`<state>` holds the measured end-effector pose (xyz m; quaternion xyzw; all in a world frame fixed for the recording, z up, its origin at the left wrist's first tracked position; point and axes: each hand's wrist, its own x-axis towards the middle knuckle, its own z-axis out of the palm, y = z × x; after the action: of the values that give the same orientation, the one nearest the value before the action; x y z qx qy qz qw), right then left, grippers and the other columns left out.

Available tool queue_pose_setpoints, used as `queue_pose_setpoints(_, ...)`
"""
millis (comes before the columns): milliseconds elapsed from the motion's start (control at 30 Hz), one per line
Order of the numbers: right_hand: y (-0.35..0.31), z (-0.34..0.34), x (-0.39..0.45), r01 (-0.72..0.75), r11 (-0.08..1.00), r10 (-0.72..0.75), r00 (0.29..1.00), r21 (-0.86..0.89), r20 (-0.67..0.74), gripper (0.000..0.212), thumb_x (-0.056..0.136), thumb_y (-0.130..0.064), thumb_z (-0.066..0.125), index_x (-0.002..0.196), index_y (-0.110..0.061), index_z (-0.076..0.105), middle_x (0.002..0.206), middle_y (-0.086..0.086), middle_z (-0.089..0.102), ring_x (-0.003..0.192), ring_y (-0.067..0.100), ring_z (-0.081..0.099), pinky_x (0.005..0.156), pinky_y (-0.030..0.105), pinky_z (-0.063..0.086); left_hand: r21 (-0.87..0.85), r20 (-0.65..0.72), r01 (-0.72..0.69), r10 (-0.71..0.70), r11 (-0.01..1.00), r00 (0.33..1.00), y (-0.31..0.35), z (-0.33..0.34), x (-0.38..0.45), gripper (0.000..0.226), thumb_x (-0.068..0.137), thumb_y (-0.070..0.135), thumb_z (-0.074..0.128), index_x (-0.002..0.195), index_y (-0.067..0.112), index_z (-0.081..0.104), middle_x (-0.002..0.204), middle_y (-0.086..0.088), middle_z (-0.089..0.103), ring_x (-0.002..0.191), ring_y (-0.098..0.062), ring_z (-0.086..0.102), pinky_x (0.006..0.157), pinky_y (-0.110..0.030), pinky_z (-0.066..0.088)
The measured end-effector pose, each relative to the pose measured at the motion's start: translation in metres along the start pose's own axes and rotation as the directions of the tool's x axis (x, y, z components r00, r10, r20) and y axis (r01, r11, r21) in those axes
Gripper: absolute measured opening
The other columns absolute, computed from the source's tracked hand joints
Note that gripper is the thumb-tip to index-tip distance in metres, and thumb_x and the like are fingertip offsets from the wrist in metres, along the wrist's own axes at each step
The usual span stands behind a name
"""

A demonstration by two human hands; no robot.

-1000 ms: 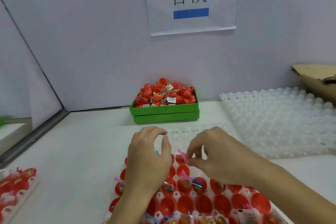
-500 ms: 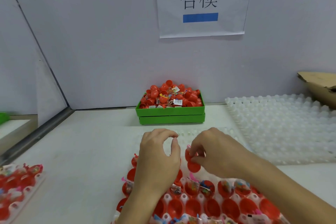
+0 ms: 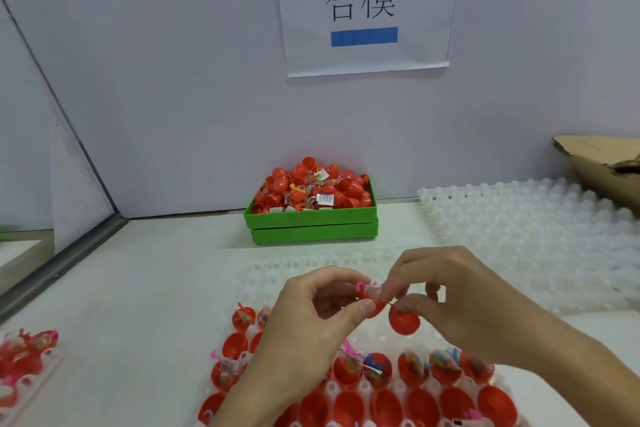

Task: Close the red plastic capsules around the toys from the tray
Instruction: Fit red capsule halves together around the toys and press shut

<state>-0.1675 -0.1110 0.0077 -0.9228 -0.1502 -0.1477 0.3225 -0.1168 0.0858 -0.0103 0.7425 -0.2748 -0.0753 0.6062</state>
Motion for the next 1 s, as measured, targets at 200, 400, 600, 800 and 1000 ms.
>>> queue_pose_setpoints(200,0.003,-0.003,-0.012,-0.237,0.915,0.28,0.956,0.327,-0.09,0.018,0.086,-0.028,0.072,0.1,-0.04,0.069,0.092,-0.014,0.072,0.081,0.006,0.07,0.071,0.021,0.055,0.02,-0.143,-0.133,0.134,0.991,0.981,-0.001,0.005,0.0,0.026,0.08,0.012,0.079,0.092,0.034,0.073,0.088,0.008,0.076,0.088,-0.01,0.072,0.079,-0.015,0.053)
queue_pose_setpoints(400,-0.007,0.013,-0.018,-0.264,0.83,0.36,0.926,0.491,-0.112,0.029,0.079,-0.014,0.08,0.098,-0.034,0.072,0.087,-0.008,0.075,0.074,0.008,0.07,0.07,0.021,0.056,0.096,-0.162,-0.179,0.193,0.979,0.968,0.001,0.011,-0.001,0.025,0.08,0.014,0.079,0.09,0.035,0.071,0.087,0.011,0.074,0.085,-0.008,0.071,0.074,-0.012,0.052)
queue_pose_setpoints(600,-0.007,0.026,-0.028,-0.115,0.779,0.335,0.907,0.617,-0.254,0.035,0.083,-0.003,0.073,0.095,-0.035,0.072,0.095,-0.006,0.072,0.078,0.017,0.073,0.067,0.021,0.057,0.14,-0.04,-0.215,0.222,0.967,0.974,0.001,0.012,-0.004,0.02,0.081,0.012,0.079,0.091,0.028,0.072,0.09,0.009,0.073,0.09,-0.012,0.07,0.082,-0.021,0.055)
queue_pose_setpoints(800,-0.009,0.031,-0.031,-0.059,0.736,0.334,0.898,0.675,-0.286,0.032,0.088,-0.004,0.067,0.097,-0.035,0.07,0.097,-0.001,0.074,0.084,0.021,0.075,0.071,0.024,0.06,0.094,0.028,-0.236,0.235,0.967,0.972,0.003,0.01,-0.006,0.022,0.086,0.014,0.062,0.099,0.027,0.073,0.097,0.008,0.074,0.098,-0.015,0.07,0.085,-0.017,0.053)
queue_pose_setpoints(1000,-0.012,0.034,-0.031,-0.063,0.675,0.362,0.897,0.736,-0.255,0.024,0.089,-0.006,0.065,0.108,-0.021,0.067,0.097,0.001,0.075,0.083,0.022,0.076,0.067,0.026,0.061,0.117,0.014,-0.21,0.21,0.971,0.978,0.003,0.008,-0.005,0.021,0.09,0.006,0.068,0.095,0.025,0.075,0.091,0.01,0.075,0.091,-0.009,0.071,0.079,-0.014,0.053)
